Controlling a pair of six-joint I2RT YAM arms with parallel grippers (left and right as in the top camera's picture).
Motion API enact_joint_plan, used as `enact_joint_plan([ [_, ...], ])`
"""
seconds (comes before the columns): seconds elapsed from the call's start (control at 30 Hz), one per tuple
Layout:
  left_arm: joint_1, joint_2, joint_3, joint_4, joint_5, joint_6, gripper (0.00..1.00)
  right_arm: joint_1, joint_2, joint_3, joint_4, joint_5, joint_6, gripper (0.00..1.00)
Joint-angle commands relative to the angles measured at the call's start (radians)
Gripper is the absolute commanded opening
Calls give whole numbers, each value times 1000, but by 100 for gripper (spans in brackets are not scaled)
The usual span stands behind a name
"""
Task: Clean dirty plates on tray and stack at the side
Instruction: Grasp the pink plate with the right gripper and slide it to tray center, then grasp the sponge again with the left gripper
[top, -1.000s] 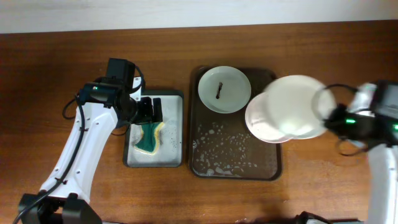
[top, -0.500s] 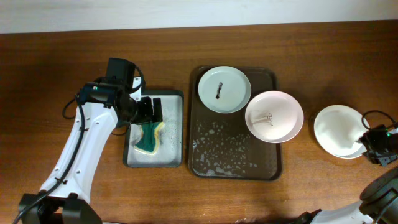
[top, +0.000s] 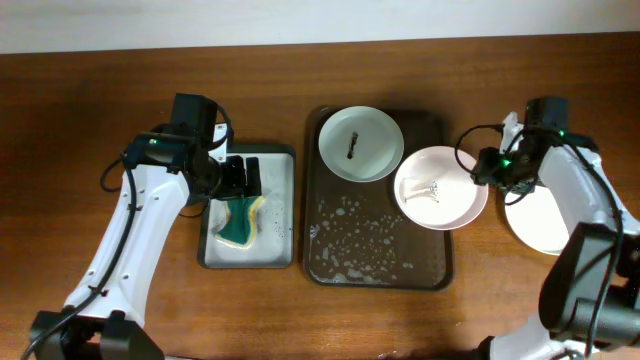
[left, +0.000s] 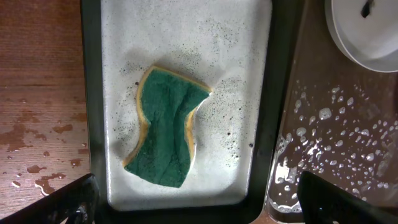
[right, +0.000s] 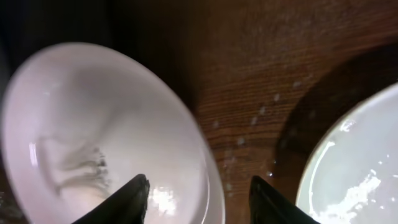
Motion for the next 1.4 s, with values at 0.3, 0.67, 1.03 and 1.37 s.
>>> enact_joint_plan([
  [0.3, 0, -4, 13, -1, 10, 5, 100, 11, -185, 11, -270, -48, 6, 4],
  [0.67, 0, -4, 13, -7, 53, 4, 100, 376, -230, -262, -53, 69, 293, 23],
  [1.03, -42, 71, -337, 352, -18, 5, 52, 376, -710, -42, -364, 51, 250, 50],
  [1.37, -64, 126, -224, 254, 70, 5, 39, 375, -671, -42, -410, 48, 249, 50],
])
